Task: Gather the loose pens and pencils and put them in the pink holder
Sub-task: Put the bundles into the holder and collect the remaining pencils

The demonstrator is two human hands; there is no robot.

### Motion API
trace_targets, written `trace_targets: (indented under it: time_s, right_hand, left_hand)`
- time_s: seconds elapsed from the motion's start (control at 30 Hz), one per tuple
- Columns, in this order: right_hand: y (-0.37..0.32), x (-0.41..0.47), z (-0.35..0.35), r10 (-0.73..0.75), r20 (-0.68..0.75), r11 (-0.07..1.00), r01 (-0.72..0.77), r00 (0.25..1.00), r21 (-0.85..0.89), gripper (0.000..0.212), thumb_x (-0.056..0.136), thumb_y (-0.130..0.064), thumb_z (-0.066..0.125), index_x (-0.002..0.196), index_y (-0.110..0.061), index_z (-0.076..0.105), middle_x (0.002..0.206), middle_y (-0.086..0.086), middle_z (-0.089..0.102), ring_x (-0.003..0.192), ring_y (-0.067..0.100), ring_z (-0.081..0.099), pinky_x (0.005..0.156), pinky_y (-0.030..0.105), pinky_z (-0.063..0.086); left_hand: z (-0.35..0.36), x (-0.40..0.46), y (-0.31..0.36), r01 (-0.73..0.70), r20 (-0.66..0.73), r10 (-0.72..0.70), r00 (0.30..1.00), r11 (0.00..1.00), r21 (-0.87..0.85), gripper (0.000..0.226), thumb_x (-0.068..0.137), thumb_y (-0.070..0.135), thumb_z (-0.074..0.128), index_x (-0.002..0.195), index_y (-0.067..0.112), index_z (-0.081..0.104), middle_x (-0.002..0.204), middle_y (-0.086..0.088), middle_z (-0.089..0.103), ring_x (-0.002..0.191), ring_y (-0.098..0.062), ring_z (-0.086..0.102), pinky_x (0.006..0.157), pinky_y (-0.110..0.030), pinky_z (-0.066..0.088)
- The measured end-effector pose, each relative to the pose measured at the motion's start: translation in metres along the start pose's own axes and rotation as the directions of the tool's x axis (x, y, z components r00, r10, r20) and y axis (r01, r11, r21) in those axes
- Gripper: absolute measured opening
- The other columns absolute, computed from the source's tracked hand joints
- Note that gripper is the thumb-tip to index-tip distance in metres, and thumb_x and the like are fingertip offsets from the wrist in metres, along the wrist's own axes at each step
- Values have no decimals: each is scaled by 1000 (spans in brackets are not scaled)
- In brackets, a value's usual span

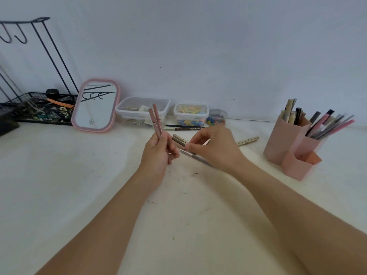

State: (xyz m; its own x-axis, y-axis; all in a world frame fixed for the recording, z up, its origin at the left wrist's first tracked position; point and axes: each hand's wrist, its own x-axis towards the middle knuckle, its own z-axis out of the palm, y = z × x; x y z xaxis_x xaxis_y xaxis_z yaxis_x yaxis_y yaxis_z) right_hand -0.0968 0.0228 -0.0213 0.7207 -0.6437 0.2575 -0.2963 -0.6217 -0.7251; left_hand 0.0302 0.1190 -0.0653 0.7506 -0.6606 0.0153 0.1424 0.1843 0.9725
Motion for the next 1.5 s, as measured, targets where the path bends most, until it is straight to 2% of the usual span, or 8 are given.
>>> trace_targets:
  time_s: [0.2, 0.53, 0.8, 0.93, 1.0, 1.1, 1.2, 1.5]
  right_hand:
    - [5, 11, -32, 126, 290, 920, -2, 949, -392, 16, 78, -29, 85, 77, -14, 79, 68, -4, 71, 63, 7, 59, 61, 23, 46]
    - [6, 8, -29, 197, 284, 860, -26, 939, -509, 16, 75, -29, 86, 77, -15, 79, 74, -2, 73, 72, 14, 67, 66, 29, 55]
    - [10, 8, -25, 227, 349, 858, -18, 909, -513, 13, 78, -20, 83, 77, -8, 78, 76, 7, 75, 76, 23, 72, 68, 32, 57]
    - [7, 7, -31, 197, 398, 946, -67, 896, -317, 18, 82, -21, 79, 65, -16, 76, 55, -8, 66, 49, 1, 54, 49, 12, 42]
    - [4, 8, -33, 179, 369, 980, -197, 912, 12, 18, 84, -21, 77, 69, -12, 78, 59, -5, 65, 48, 6, 46, 47, 14, 37]
    - [-2, 6, -22, 162, 288, 845, -283, 944, 453, 18, 89, -18, 74, 85, -2, 78, 76, 7, 69, 54, 11, 48, 47, 19, 36]
    - [-5, -1, 0, 155, 191, 829, -232, 969, 508, 21, 90, -18, 74, 89, 3, 75, 74, 7, 71, 55, 12, 55, 46, 20, 39]
    - [1, -10, 20, 135, 65, 845, -149, 989, 514, 14, 92, -5, 69, 83, 3, 75, 64, 8, 71, 44, 6, 58, 43, 14, 41]
  left_hand:
    - [-6, 4, 5, 11, -75, -19, 997, 994, -104, 24, 109, 28, 39, 101, 24, 61, 62, 6, 40, 56, -10, 38, 58, -27, 40]
    - [-6, 0, 7, 55, -10, -57, 998, 987, -153, 24, 109, 30, 40, 104, 24, 63, 68, 3, 41, 55, -8, 35, 48, -23, 28]
    - [-6, -1, 4, 92, 17, -91, 996, 991, -98, 25, 107, 21, 46, 96, 9, 64, 69, 0, 50, 59, -8, 43, 53, -22, 37]
    - [-3, -4, 6, 109, 12, -108, 994, 990, -86, 23, 108, 26, 44, 102, 13, 61, 60, 3, 41, 50, -9, 36, 45, -21, 35]
    - [-1, -6, 8, 119, 19, -118, 993, 990, -72, 24, 108, 30, 42, 99, 14, 59, 58, 5, 32, 47, -9, 27, 40, -20, 26]
    - [2, -9, 11, 182, 67, -176, 982, 978, -100, 34, 106, 42, 44, 90, 15, 57, 56, 5, 28, 44, -8, 20, 37, -21, 19]
    - [9, -13, 11, 226, 135, -214, 968, 971, -83, 46, 98, 58, 48, 75, 18, 57, 54, 5, 31, 42, -8, 22, 38, -21, 16]
    - [17, -20, 7, 125, 183, -152, 971, 981, 148, 22, 106, 32, 43, 90, 17, 50, 58, 3, 46, 48, -13, 42, 40, -22, 30]
